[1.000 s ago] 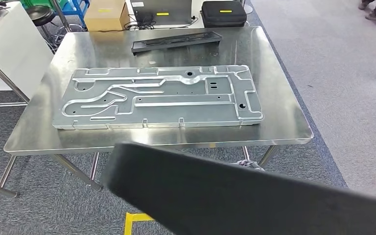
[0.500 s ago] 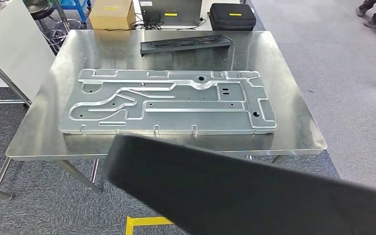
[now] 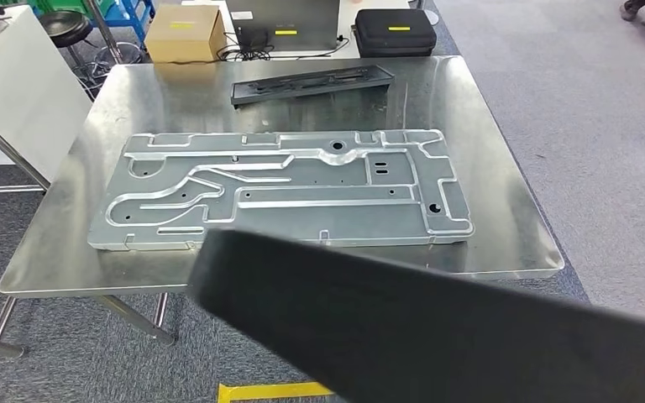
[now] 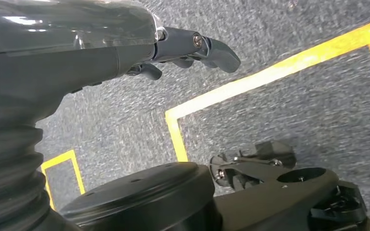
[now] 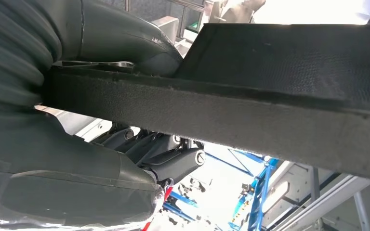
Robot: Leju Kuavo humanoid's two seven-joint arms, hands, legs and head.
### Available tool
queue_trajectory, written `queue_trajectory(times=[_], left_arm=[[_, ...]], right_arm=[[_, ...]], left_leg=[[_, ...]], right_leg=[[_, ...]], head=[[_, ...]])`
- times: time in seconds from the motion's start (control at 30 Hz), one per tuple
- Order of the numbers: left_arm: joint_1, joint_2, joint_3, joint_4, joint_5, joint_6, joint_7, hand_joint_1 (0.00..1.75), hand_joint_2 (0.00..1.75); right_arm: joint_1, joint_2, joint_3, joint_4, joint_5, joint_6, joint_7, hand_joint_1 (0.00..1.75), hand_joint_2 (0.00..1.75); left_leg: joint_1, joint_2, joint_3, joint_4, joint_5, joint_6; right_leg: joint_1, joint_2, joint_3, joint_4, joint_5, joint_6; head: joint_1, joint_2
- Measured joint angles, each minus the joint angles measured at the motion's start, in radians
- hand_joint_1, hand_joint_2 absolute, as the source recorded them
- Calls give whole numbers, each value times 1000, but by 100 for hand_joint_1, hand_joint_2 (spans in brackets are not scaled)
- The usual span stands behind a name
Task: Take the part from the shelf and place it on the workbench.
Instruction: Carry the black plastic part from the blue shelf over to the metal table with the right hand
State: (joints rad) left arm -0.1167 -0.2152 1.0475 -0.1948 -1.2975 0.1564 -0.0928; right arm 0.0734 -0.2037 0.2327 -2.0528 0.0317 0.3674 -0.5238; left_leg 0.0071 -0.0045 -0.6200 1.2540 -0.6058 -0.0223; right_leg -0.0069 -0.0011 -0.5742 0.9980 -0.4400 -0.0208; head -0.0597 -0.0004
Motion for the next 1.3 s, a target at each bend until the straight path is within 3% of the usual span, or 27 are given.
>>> queue_trajectory(times=[0.07,0.1,0.17,0.23,0.3,0.33,0.4,0.43,0.47,0.5,0.53,0.57,0.63,0.7,0.8,0.87,0.93,0.97,1.0,1.03,1.1,1.13,1.2,1.3], left_arm=[[3,1,0,0,-1,0,1,0,175],[6,1,0,0,-1,0,2,0,175],[9,1,0,0,-1,0,2,0,175],[8,2,0,0,-1,0,1,0,175],[8,2,0,0,-2,0,1,0,175],[8,2,0,0,-2,-1,1,0,175],[8,2,0,0,-4,-11,0,0,175],[8,2,0,0,-4,-20,-2,0,175],[8,3,0,0,-7,-29,-5,0,175],[8,3,-1,0,-10,-36,-6,0,175],[8,3,-2,0,-15,-40,-7,0,175],[8,3,-3,0,-19,-43,-8,0,175],[9,2,-4,0,-22,-47,-7,0,175],[9,1,-4,1,-20,-50,-6,0,175],[8,0,-3,0,-12,-52,-6,0,175],[6,1,-2,0,-7,-51,-6,0,175],[-1,2,-1,0,-2,-51,-5,0,175],[-4,3,-1,0,-1,-51,-4,0,175],[-7,4,0,0,-1,-49,-3,0,175],[-7,4,0,0,-2,-48,-2,0,175],[-1,5,0,0,-6,-45,-1,0,175],[3,5,0,0,-9,-45,-1,0,175],[8,6,0,0,-12,-44,-3,0,175],[10,7,0,0,-13,-47,-5,0,175]], right_arm=[[0,0,0,1,0,0,0,140,175],[0,0,0,1,0,0,0,140,175],[0,0,0,2,0,0,0,140,175],[-1,0,-1,2,0,0,0,140,175],[-2,1,-2,2,0,-1,1,140,175],[-2,2,-3,2,0,-1,1,140,175],[-2,4,-7,3,-2,-1,8,140,175],[-2,4,-11,5,-4,0,12,140,175],[-2,4,-16,8,-9,0,16,140,175],[-2,4,-23,11,-16,1,17,140,175],[-3,4,-34,15,-24,1,17,140,175],[-6,4,-46,19,-31,2,16,140,175],[-23,4,-76,29,-41,5,16,140,175],[-59,5,-111,46,-36,7,24,140,175],[-157,5,-182,103,2,-2,42,140,175],[-250,5,-248,166,23,2,47,140,175],[-351,5,-304,242,51,11,53,140,175],[-401,5,-321,283,72,15,56,140,175],[-452,5,-333,326,97,15,58,140,175],[-501,6,-340,368,124,11,60,140,175],[-584,6,-348,440,184,-20,61,140,175],[-615,6,-352,467,221,-47,60,140,175],[-652,8,-359,502,308,-115,57,140,175],[-661,29,-363,522,448,-205,60,140,175]], left_leg=[[6,0,41,-118,86,-6],[6,0,58,-178,108,-6],[3,1,68,-230,122,9],[0,0,64,-234,129,30],[1,0,67,-241,138,44],[3,1,68,-244,140,48],[1,2,69,-245,140,53],[0,2,69,-244,139,55],[-2,2,70,-244,137,57],[-3,1,72,-243,136,57],[-5,-1,75,-243,134,58],[-6,-2,79,-244,132,57],[-11,-3,82,-243,127,53],[-13,-1,79,-243,124,45],[-13,2,74,-228,111,31],[-12,2,36,-143,64,22],[-9,2,-28,-7,5,14],[-7,2,-49,38,-5,11],[-5,2,-53,48,5,9],[-2,3,-38,17,35,8],[4,4,16,-104,107,9],[5,4,41,-161,128,10],[3,4,60,-212,133,20],[2,9,61,-226,133,38]], right_leg=[[-4,3,10,4,-9,8],[-5,5,12,7,-11,13],[-4,6,6,13,-15,25],[-3,4,2,15,-16,38],[-5,2,-6,37,-33,48],[-7,2,-23,73,-56,52],[-8,2,-84,201,-118,58],[-8,2,-117,264,-140,60],[-8,2,-138,302,-144,60],[-8,2,-140,299,-127,58],[-7,2,-122,255,-93,54],[-5,2,-90,183,-51,48],[2,1,-32,59,-4,35],[8,3,-19,21,-2,28],[1,7,-16,8,3,19],[-5,7,-11,0,6,13],[-5,5,-11,0,6,11],[-5,5,-10,1,6,11],[-6,7,-9,2,5,11],[-6,10,-8,4,4,13],[-7,16,-6,10,-1,20],[-5,17,-8,16,-4,25],[-1,18,-18,22,-3,36],[-1,17,-26,27,-5,50]], head=[[0,0],[0,0],[0,0],[0,0],[0,0],[0,0],[0,0],[0,0],[0,0],[0,0],[0,0],[0,0],[0,0],[0,0],[0,0],[0,0],[0,0],[0,0],[0,0],[0,0],[0,0],[0,0],[1,0],[2,0]])
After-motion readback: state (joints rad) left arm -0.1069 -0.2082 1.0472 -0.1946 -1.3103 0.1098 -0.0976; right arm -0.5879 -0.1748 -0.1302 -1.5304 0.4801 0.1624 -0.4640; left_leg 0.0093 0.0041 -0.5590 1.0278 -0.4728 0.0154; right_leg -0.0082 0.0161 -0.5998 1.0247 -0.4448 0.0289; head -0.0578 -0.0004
